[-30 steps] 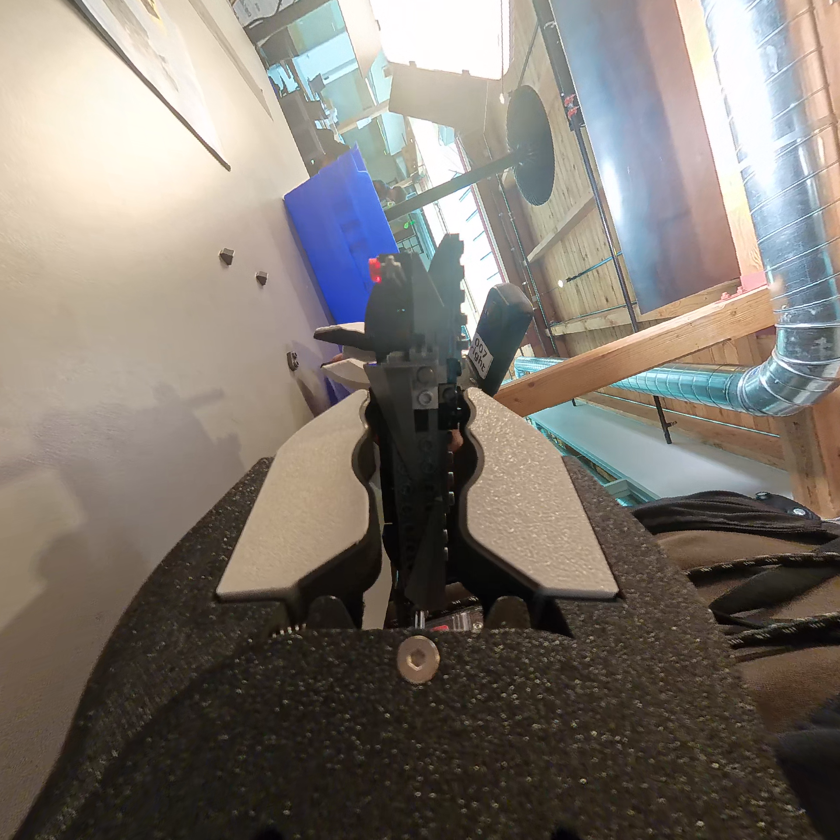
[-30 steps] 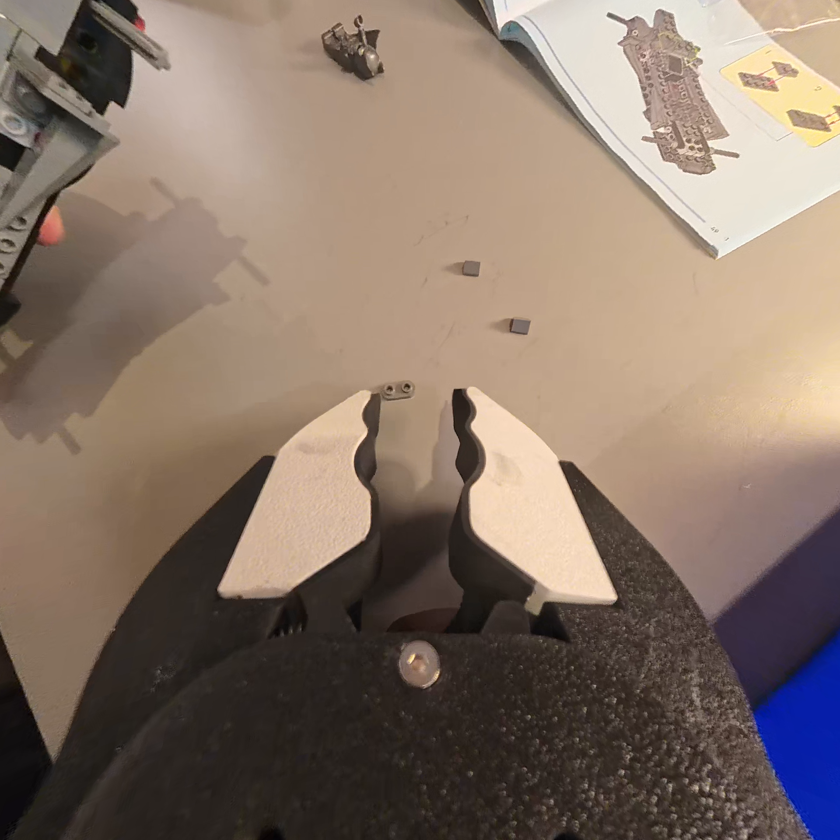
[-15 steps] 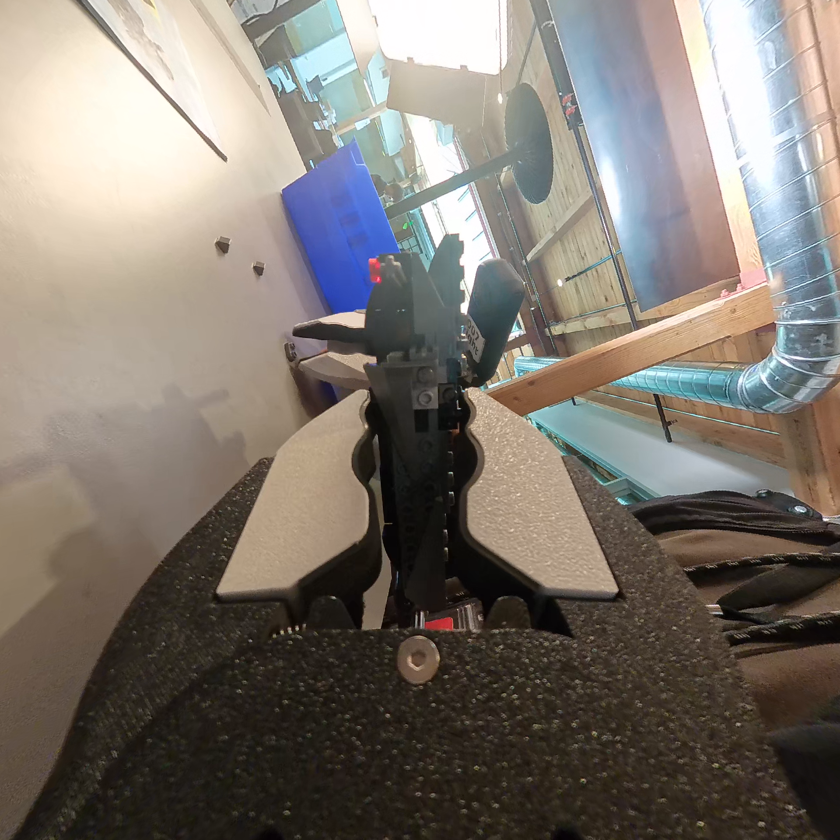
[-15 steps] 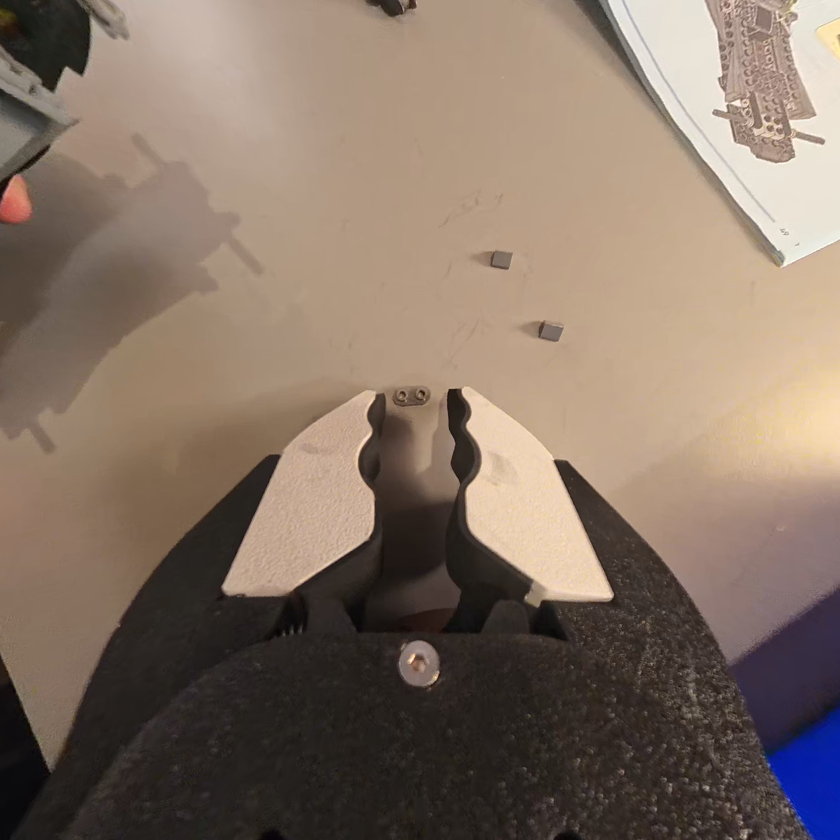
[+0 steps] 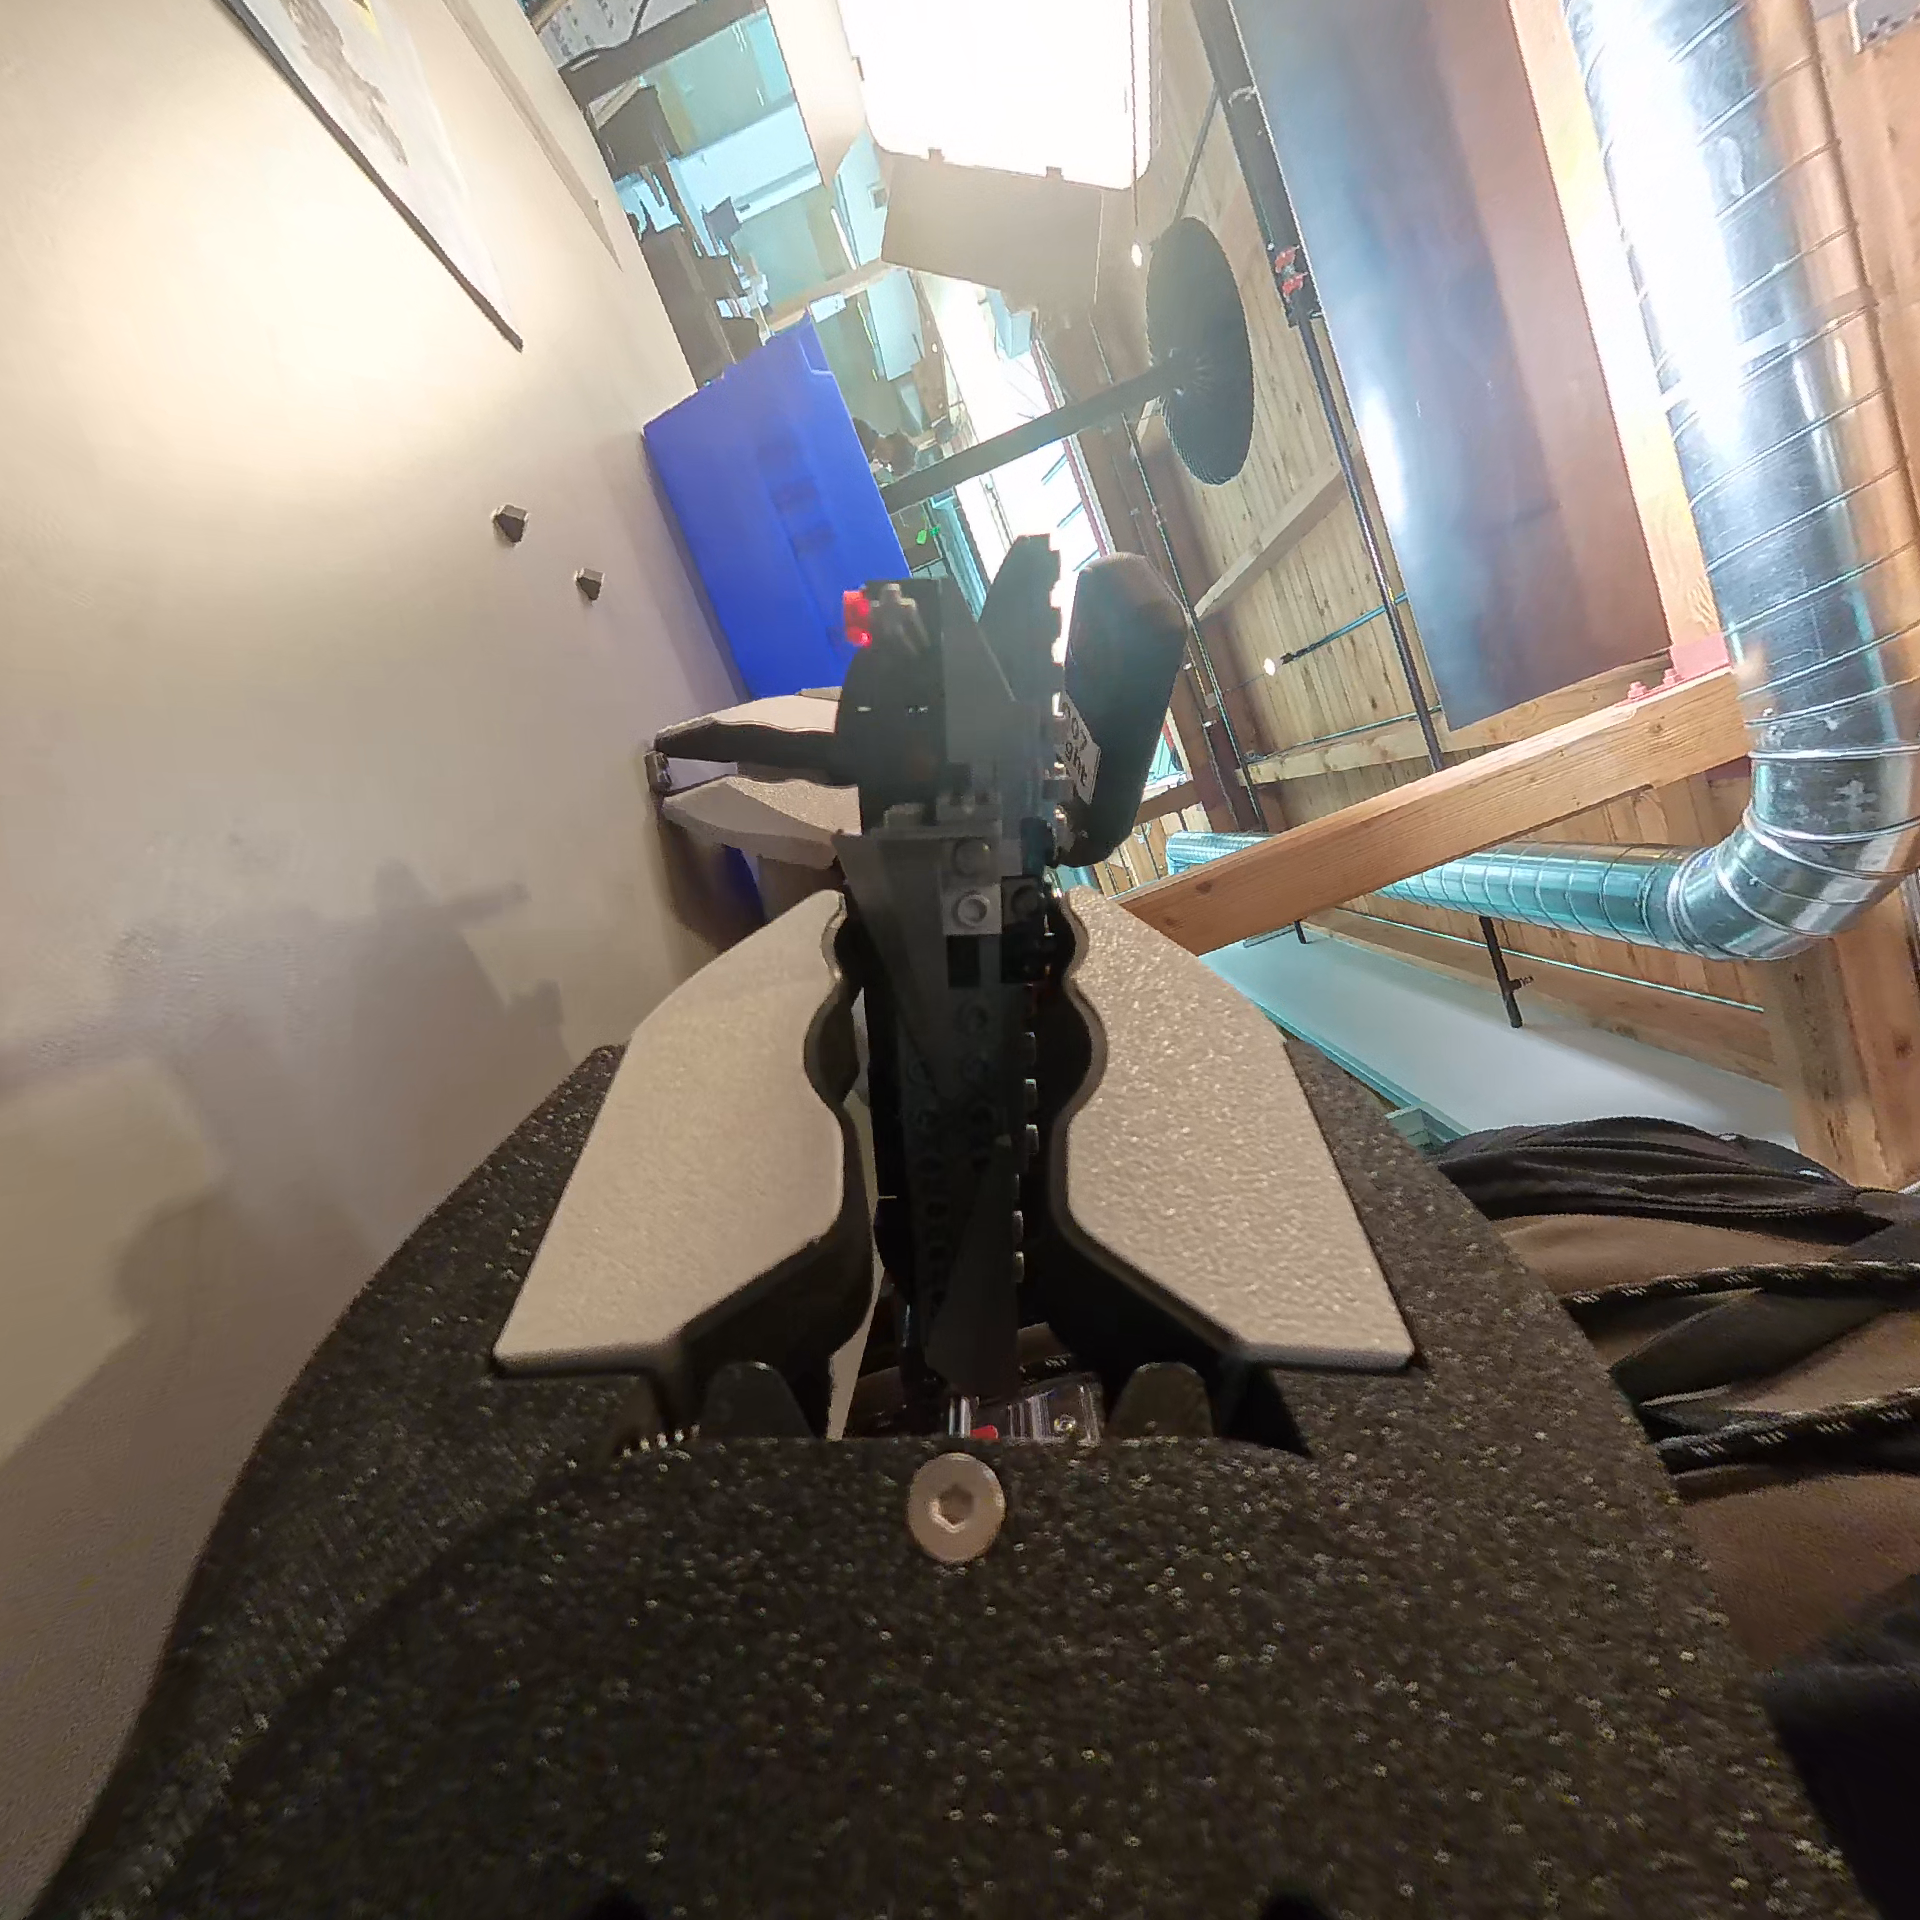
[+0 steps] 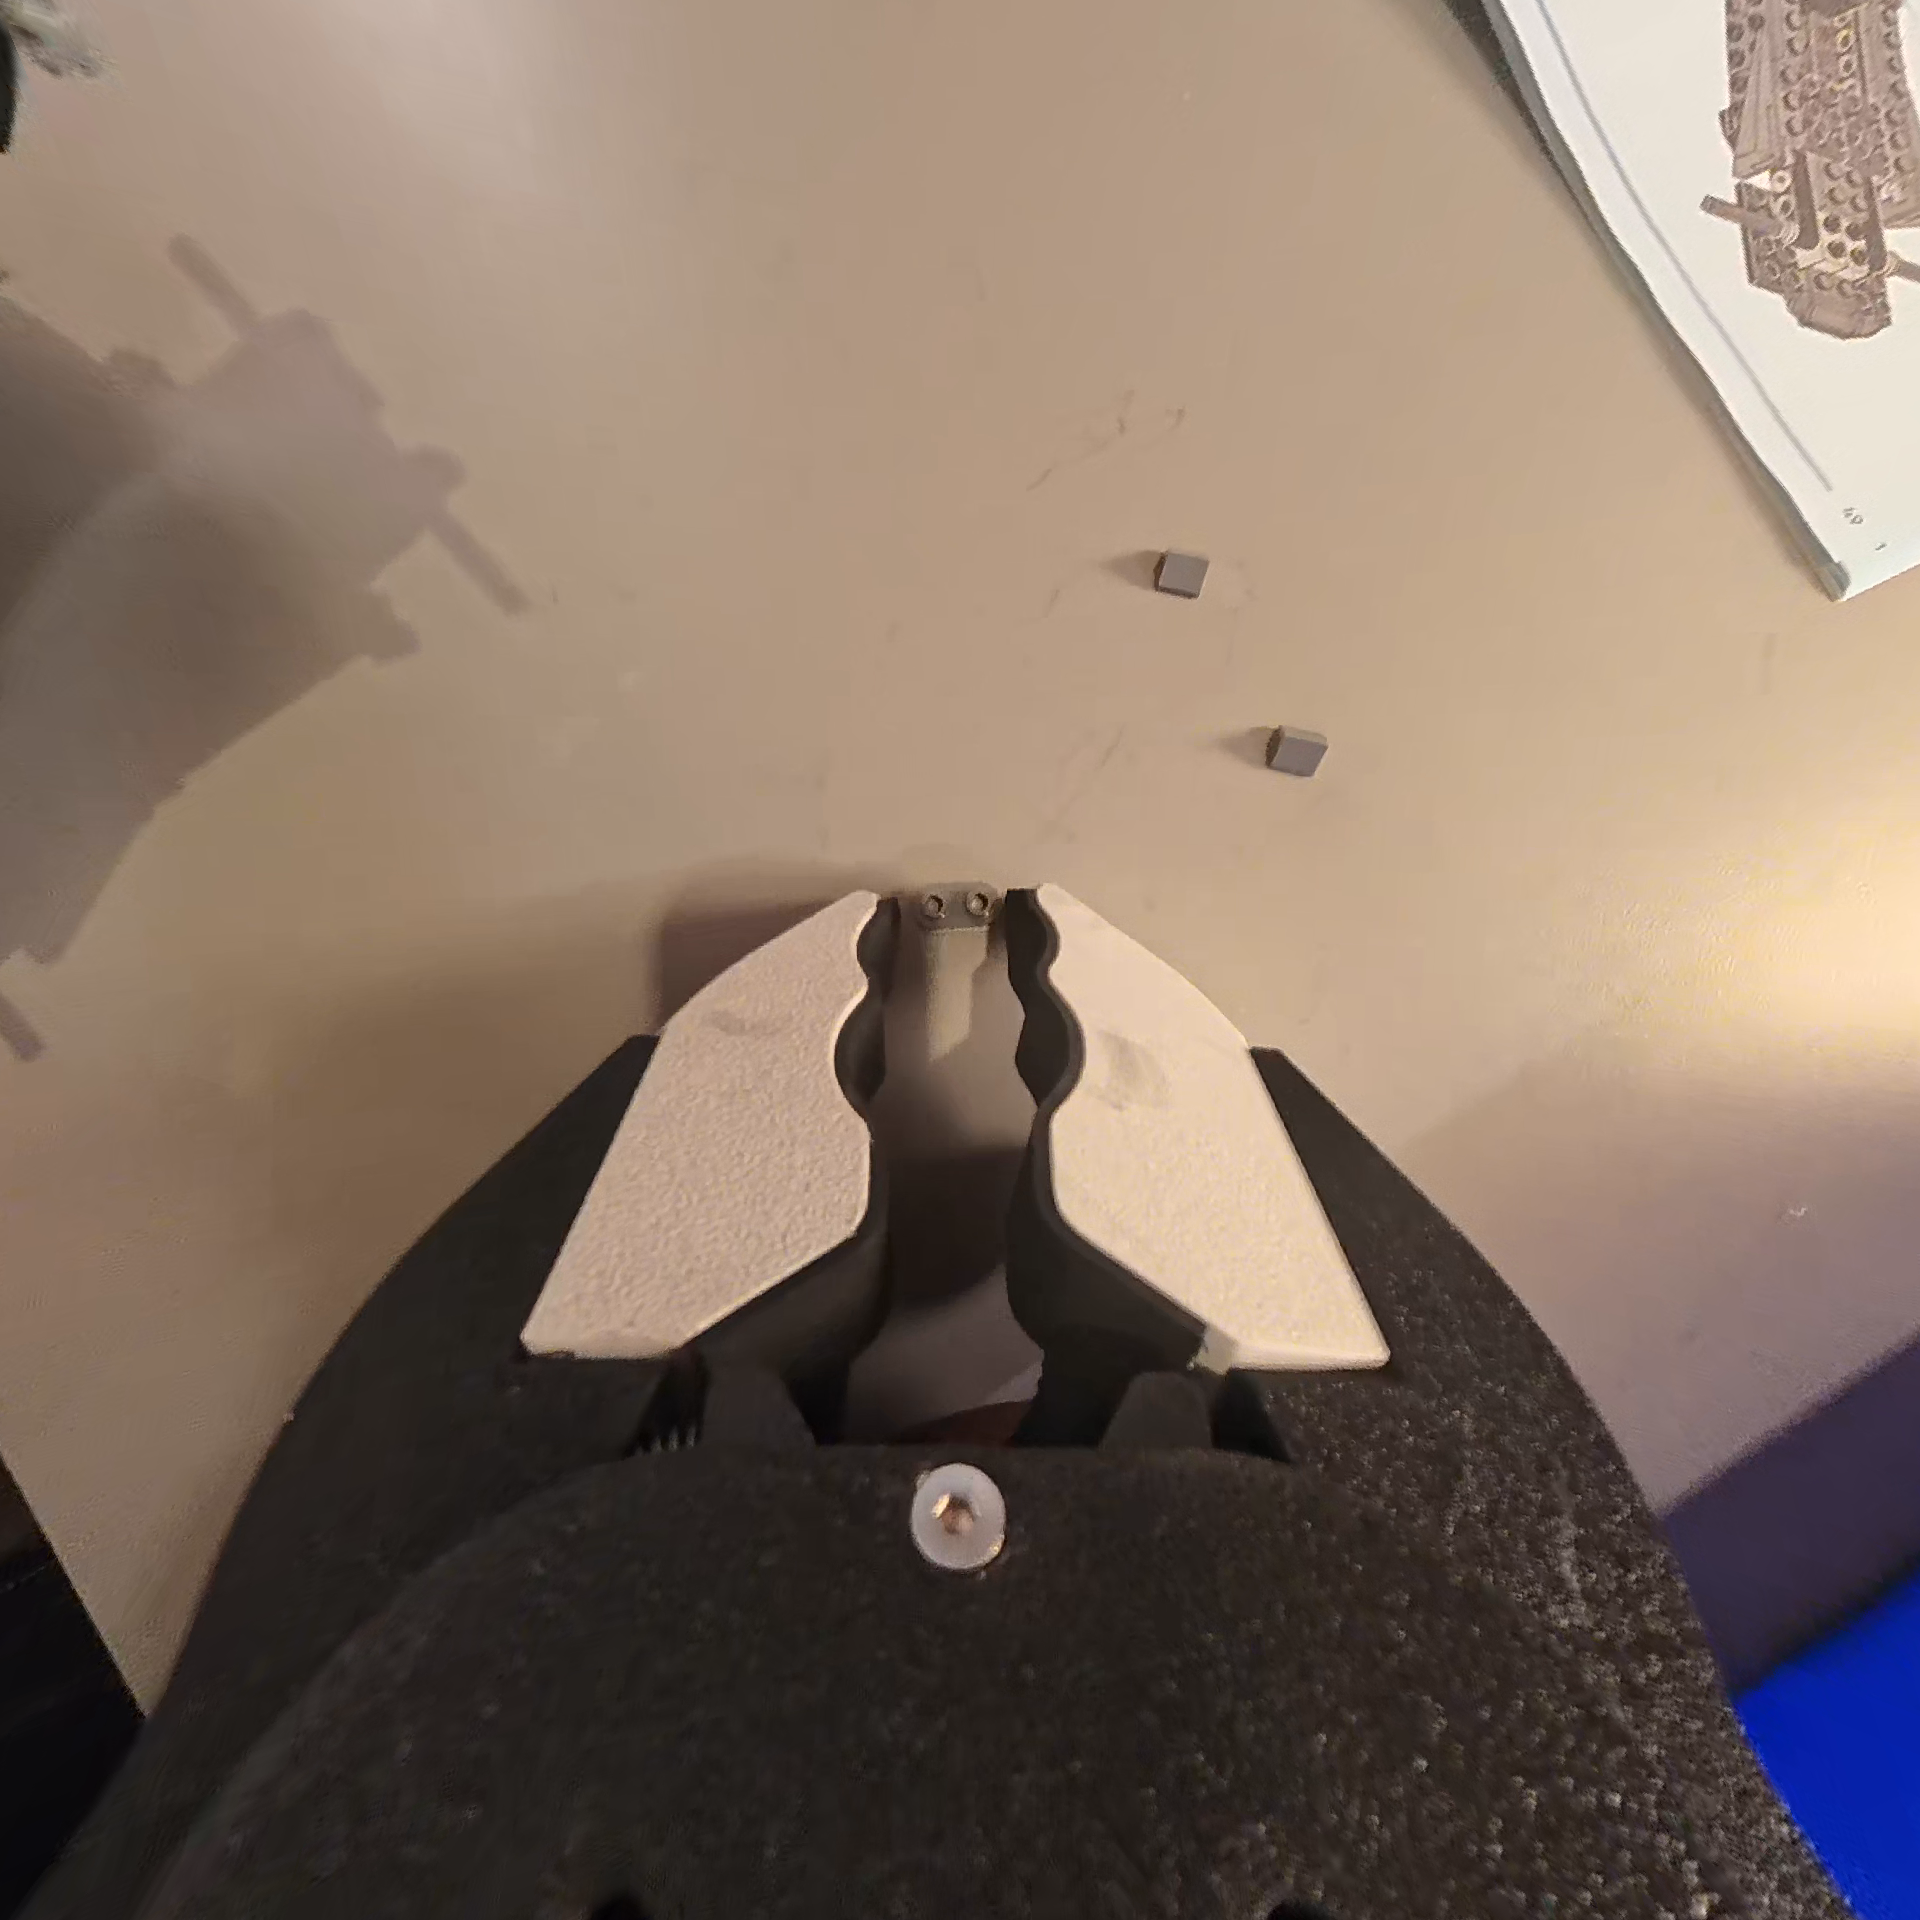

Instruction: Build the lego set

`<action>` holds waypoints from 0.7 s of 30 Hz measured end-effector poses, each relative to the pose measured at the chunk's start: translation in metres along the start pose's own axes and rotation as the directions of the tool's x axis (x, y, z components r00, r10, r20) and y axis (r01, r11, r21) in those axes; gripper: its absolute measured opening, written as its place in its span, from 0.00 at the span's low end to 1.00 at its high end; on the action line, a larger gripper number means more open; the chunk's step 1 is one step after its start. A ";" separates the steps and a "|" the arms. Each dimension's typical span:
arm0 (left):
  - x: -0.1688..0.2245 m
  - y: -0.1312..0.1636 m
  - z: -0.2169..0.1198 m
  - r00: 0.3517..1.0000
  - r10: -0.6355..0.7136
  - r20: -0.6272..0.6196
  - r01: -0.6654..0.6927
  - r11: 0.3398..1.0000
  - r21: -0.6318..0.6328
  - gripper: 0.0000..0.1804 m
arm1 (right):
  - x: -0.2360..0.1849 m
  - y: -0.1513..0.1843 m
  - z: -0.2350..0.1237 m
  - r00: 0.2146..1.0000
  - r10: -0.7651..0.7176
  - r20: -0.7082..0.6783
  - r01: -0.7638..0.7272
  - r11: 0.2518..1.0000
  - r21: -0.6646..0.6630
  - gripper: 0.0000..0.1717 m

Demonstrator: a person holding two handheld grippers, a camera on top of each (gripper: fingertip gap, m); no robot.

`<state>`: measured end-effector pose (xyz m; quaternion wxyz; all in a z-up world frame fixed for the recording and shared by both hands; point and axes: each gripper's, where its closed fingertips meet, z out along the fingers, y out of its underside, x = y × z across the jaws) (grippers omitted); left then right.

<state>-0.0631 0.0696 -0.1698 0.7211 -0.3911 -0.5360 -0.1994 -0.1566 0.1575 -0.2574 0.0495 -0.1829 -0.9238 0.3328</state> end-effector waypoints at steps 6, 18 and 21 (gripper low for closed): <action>0.001 0.000 -0.007 1.000 0.000 -0.011 0.000 1.000 -0.027 0.19 | 0.000 -0.001 0.001 1.000 0.010 -0.004 -0.010 1.000 -0.014 0.12; 0.006 -0.011 -0.023 0.998 -0.057 -0.003 0.056 0.994 -0.095 0.19 | -0.003 -0.003 0.004 0.997 0.081 -0.013 -0.081 0.996 -0.024 0.09; 0.005 -0.014 -0.027 0.998 -0.071 -0.001 0.070 0.992 -0.103 0.19 | -0.004 -0.006 0.005 0.994 0.108 -0.020 -0.108 0.994 -0.017 0.09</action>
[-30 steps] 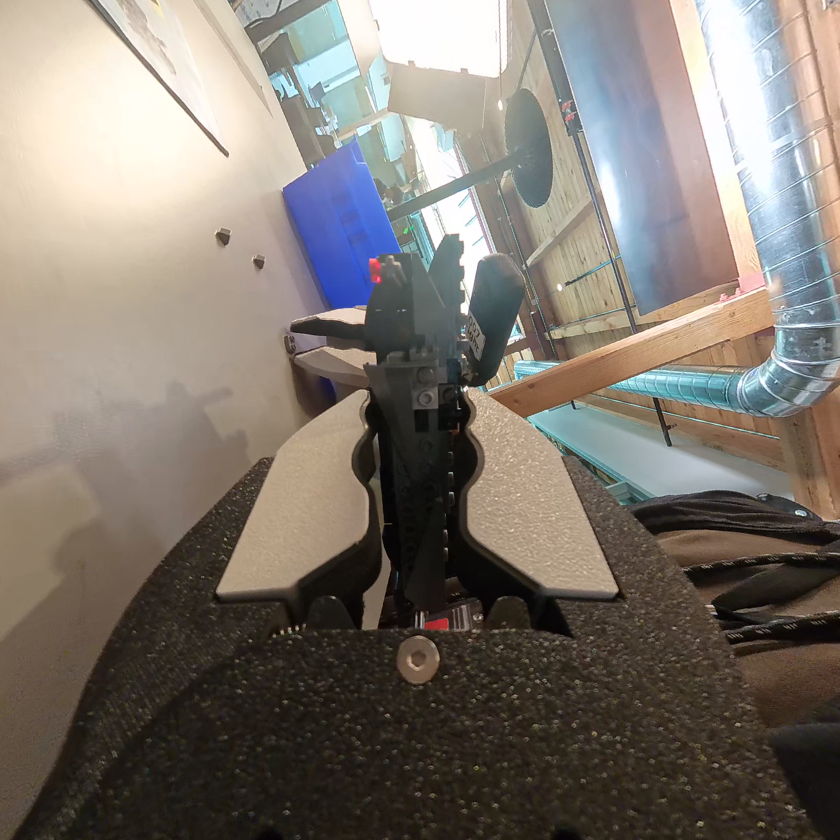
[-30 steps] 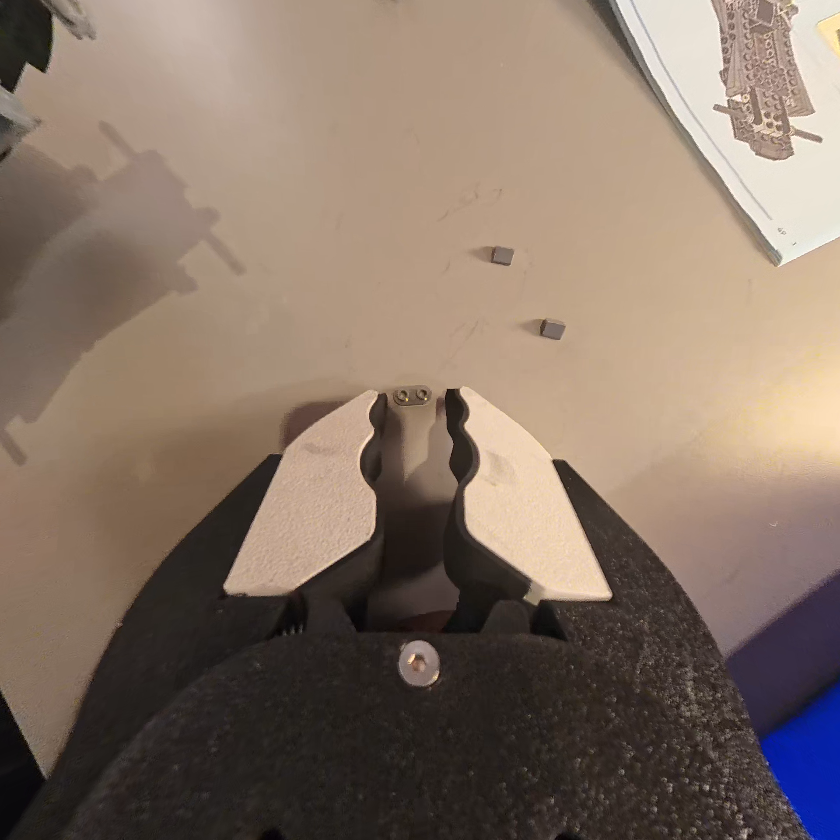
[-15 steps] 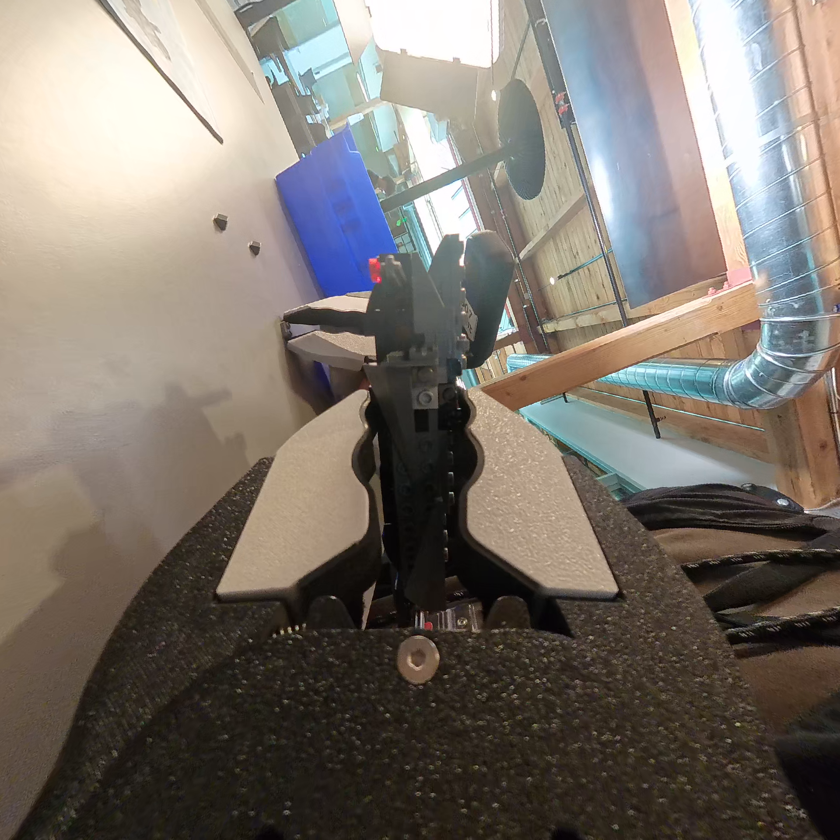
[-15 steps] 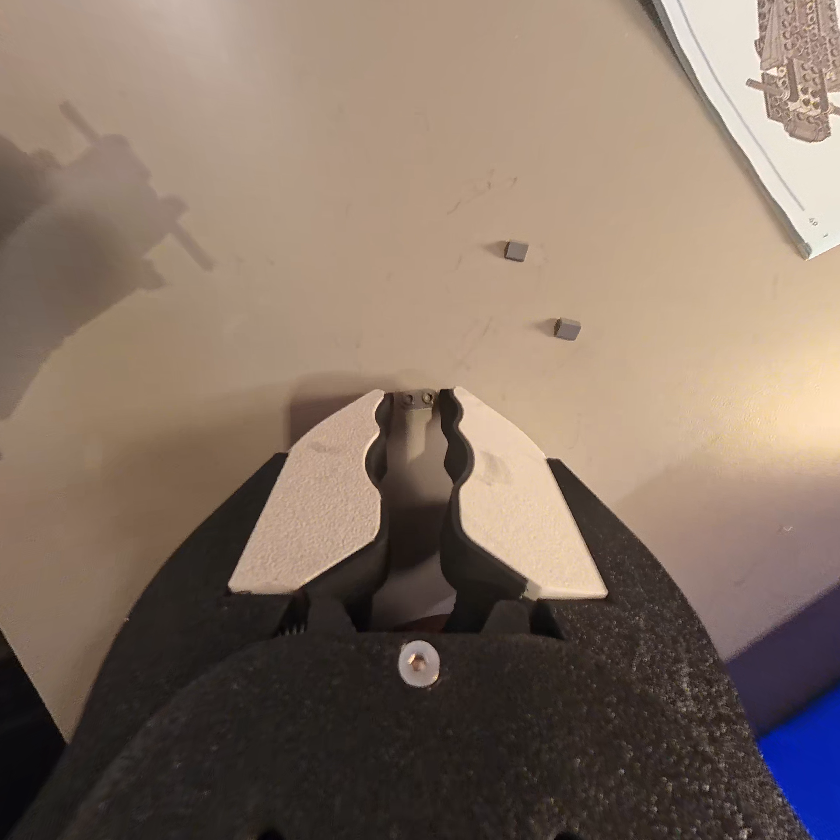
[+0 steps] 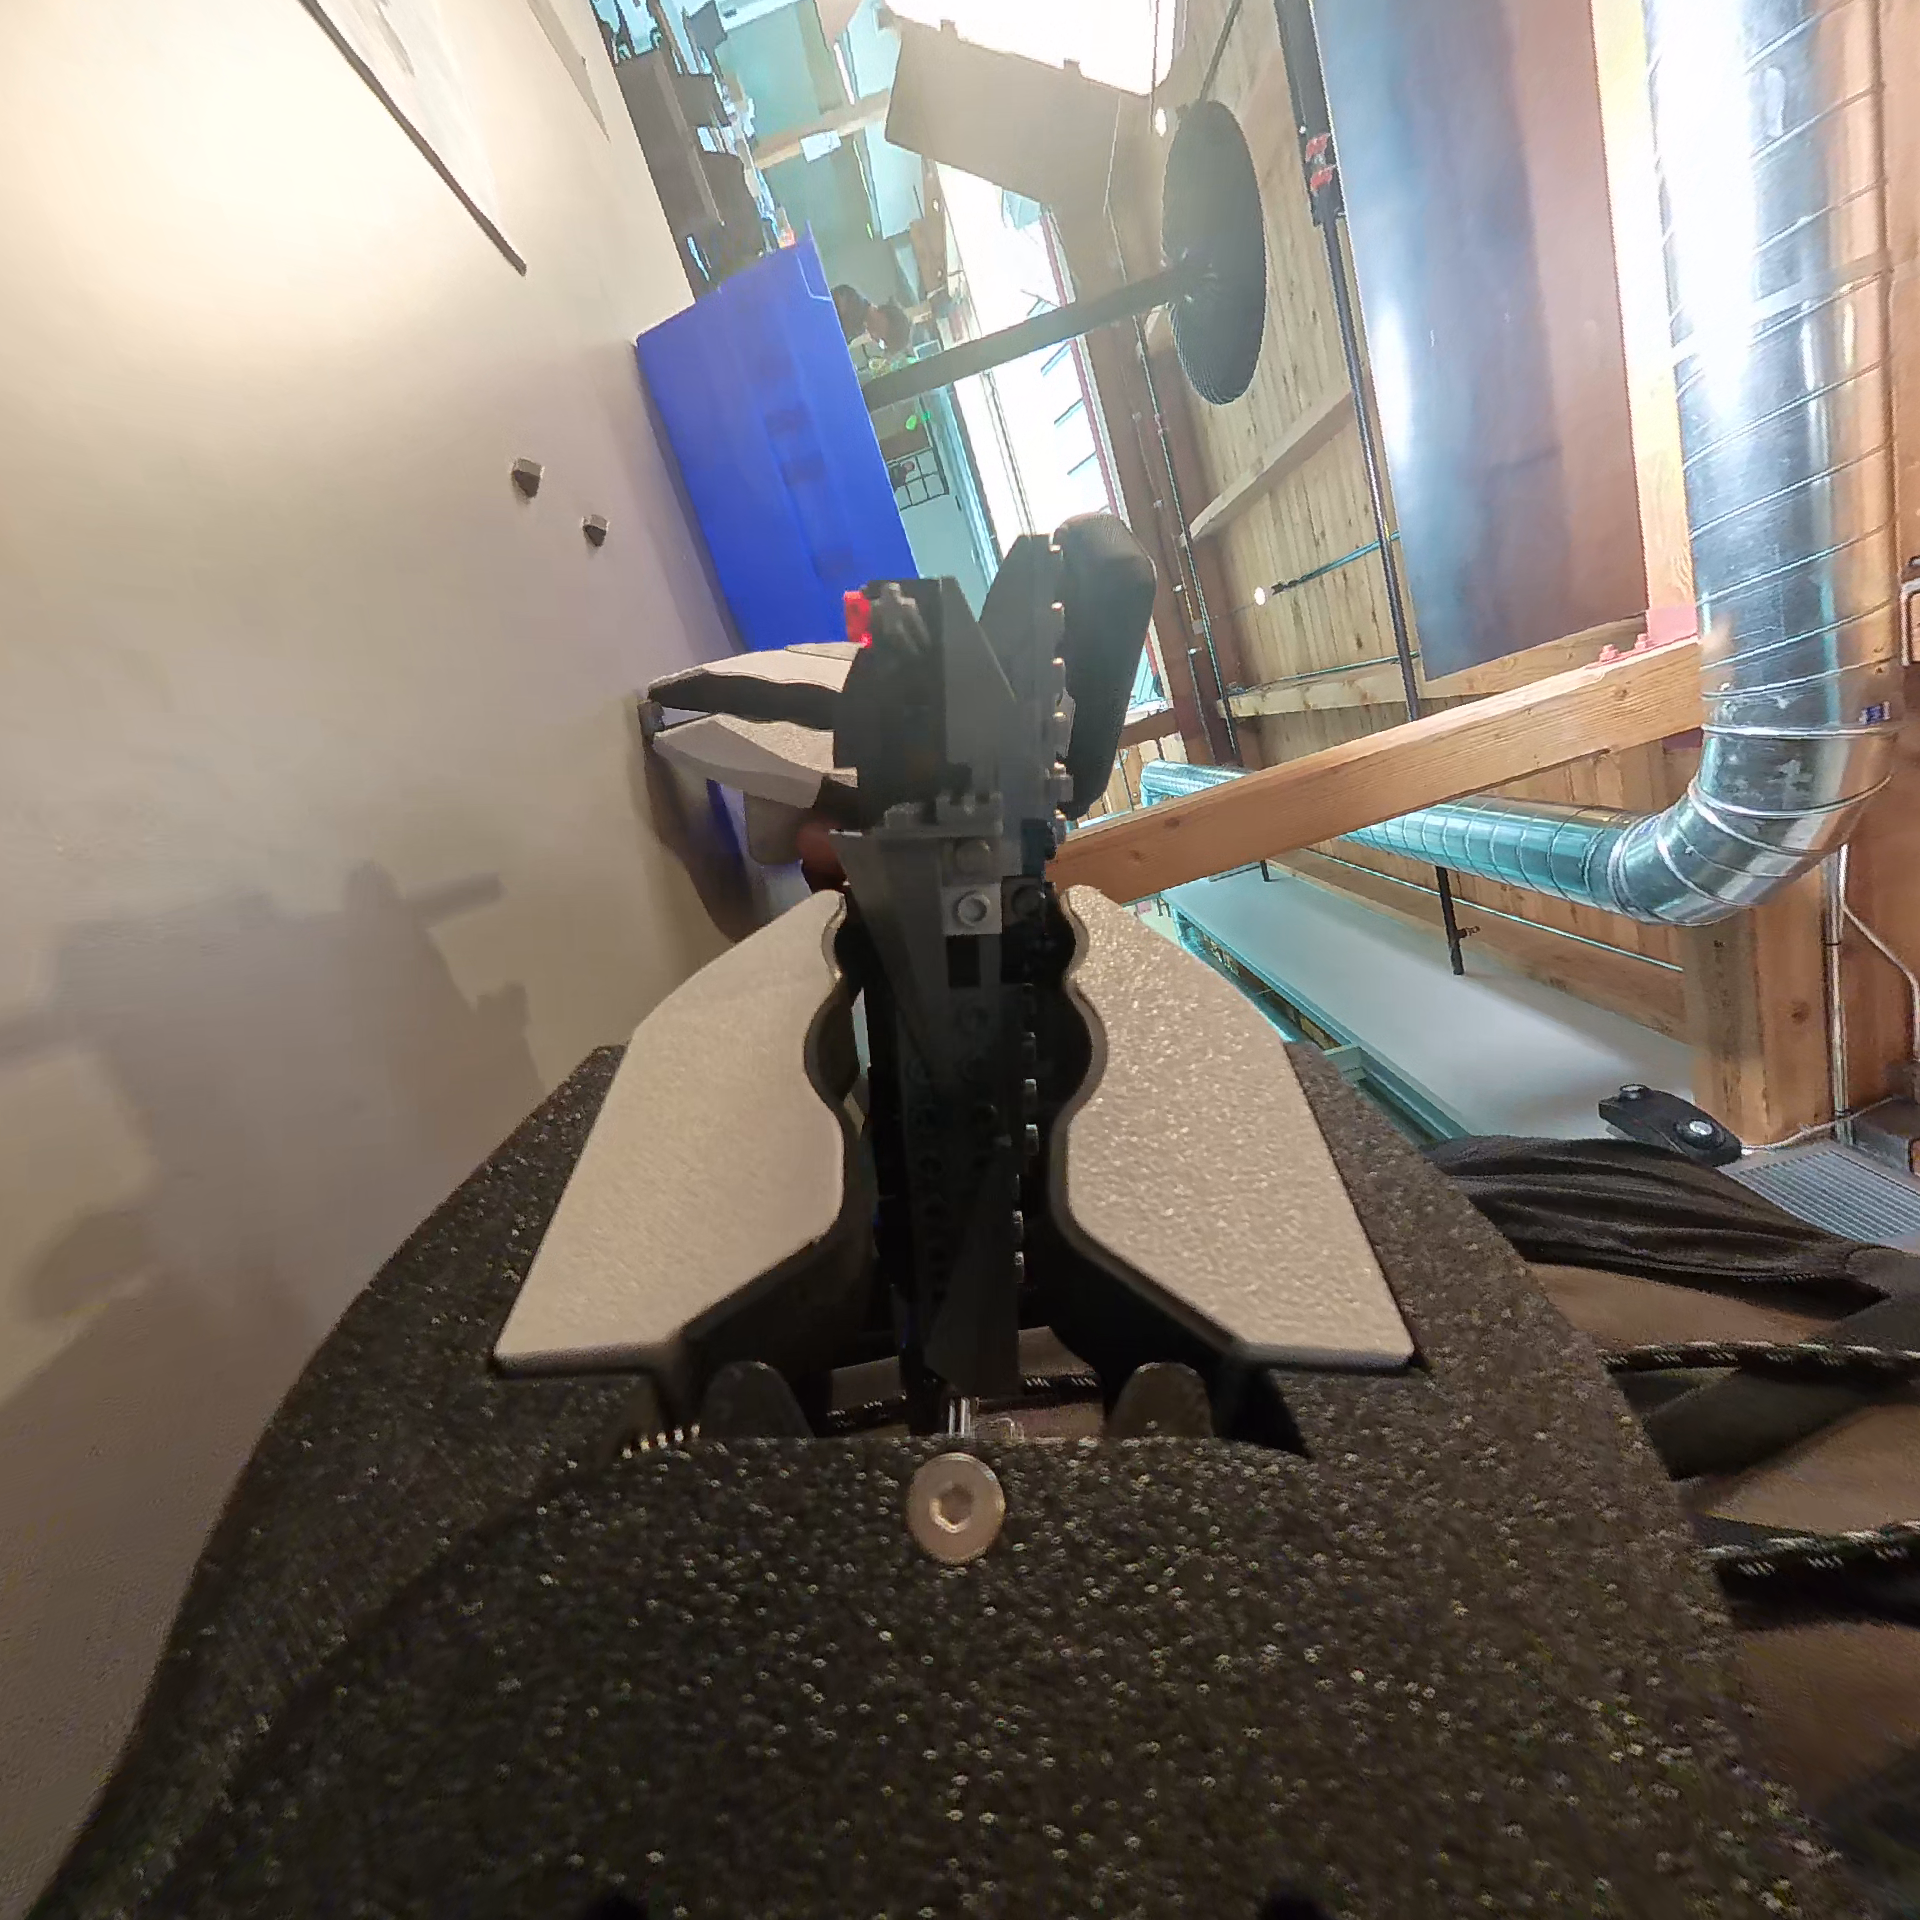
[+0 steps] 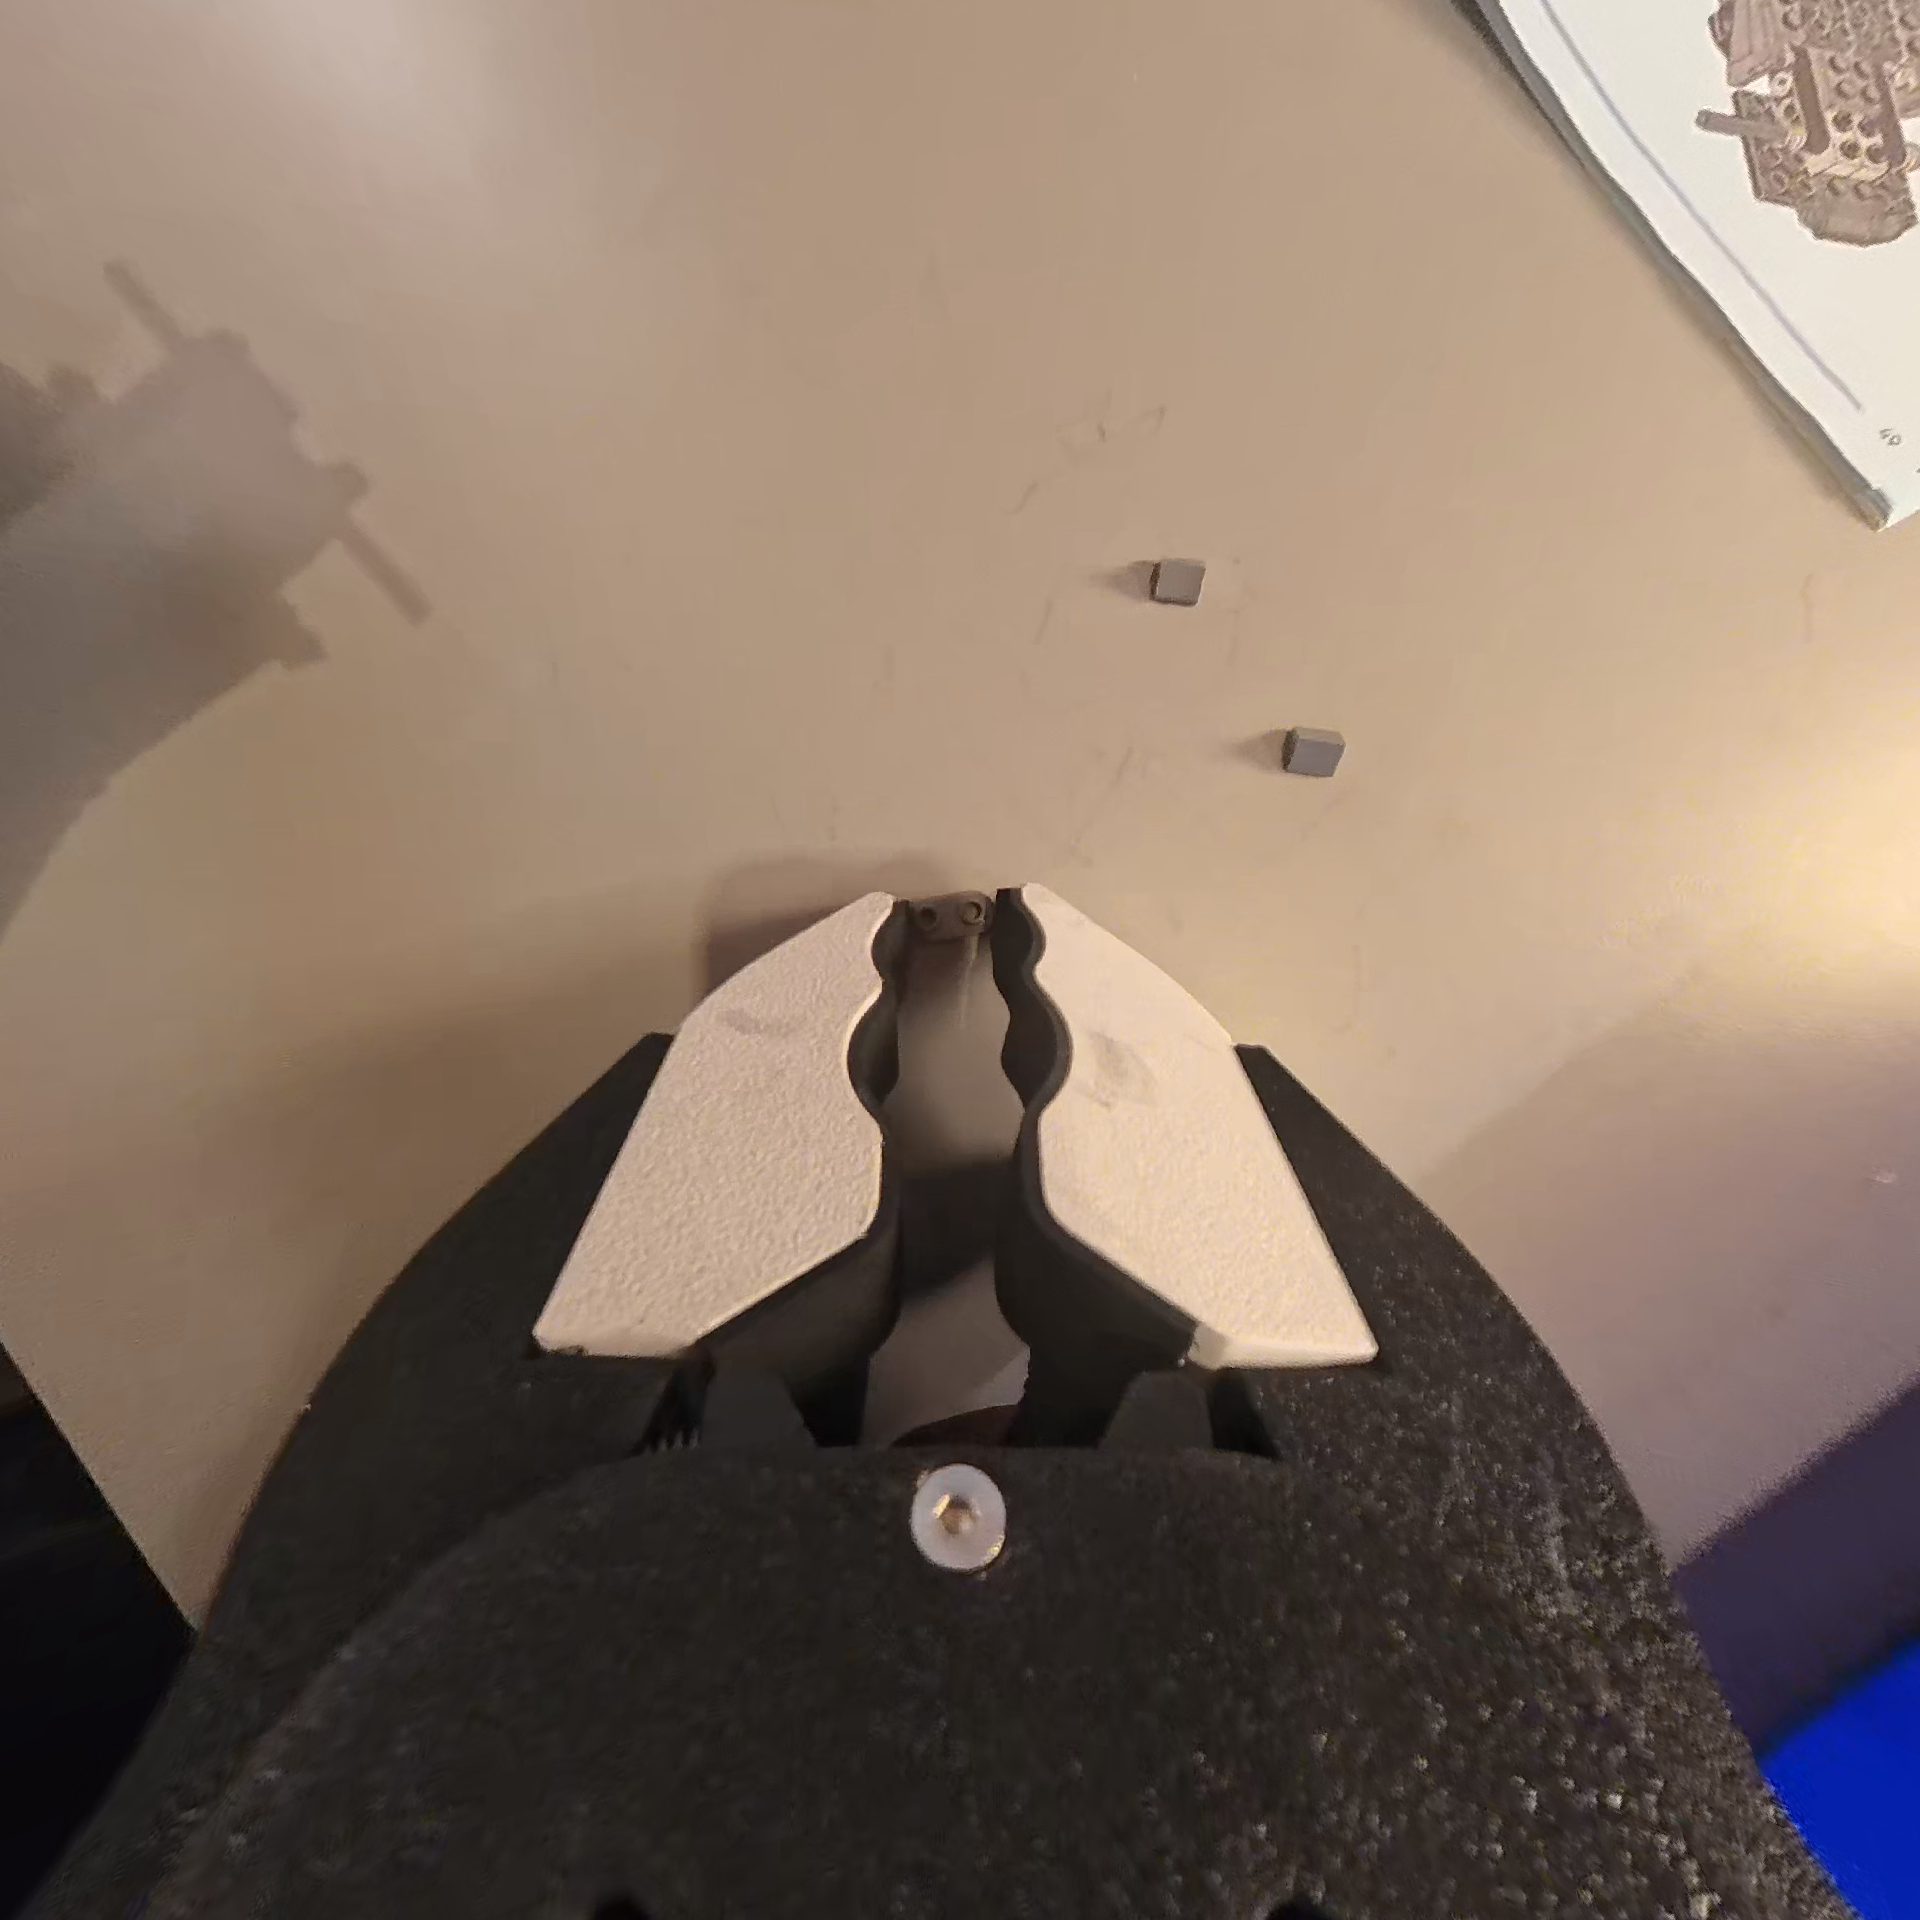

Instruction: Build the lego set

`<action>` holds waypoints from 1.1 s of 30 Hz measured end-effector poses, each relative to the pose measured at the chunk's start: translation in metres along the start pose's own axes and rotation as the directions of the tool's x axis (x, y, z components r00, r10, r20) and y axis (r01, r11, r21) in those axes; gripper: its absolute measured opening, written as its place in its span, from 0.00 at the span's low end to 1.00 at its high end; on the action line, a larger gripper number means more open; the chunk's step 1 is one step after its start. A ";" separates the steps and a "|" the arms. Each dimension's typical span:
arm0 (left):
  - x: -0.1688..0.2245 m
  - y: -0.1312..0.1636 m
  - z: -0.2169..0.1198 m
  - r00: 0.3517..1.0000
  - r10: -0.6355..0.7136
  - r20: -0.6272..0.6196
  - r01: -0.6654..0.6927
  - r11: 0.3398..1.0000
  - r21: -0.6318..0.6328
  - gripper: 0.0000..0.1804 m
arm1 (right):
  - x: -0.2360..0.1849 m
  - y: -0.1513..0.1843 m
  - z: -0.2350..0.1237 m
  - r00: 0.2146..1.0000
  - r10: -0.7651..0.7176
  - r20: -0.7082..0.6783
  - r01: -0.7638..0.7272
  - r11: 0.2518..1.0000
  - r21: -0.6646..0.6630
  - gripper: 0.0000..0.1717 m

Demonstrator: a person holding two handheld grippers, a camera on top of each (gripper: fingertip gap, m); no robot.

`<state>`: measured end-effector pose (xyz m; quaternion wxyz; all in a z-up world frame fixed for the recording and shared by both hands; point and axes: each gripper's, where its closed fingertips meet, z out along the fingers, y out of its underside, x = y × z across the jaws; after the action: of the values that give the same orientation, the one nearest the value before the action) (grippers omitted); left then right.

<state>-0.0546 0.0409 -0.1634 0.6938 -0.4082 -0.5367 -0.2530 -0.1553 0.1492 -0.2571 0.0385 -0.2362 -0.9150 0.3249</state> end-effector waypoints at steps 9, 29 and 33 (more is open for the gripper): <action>-0.008 -0.003 -0.005 0.998 -0.025 0.058 0.027 0.999 -0.035 0.19 | -0.033 -0.066 -0.043 0.997 -0.072 -0.003 0.072 0.985 0.158 0.09; 0.003 -0.003 0.000 0.994 -0.004 0.112 0.013 0.996 -0.085 0.19 | -0.151 -0.139 -0.045 0.924 -0.337 0.179 0.288 0.924 0.252 0.09; 0.002 -0.004 -0.001 0.994 -0.009 0.113 0.019 0.996 -0.087 0.19 | -0.151 -0.135 -0.037 0.917 -0.363 0.165 0.326 0.921 0.212 0.09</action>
<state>-0.0565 0.0378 -0.1600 0.6421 -0.4482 -0.5659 -0.2579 -0.0688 0.0101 -0.1333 0.0237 -0.0322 -0.9082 0.4166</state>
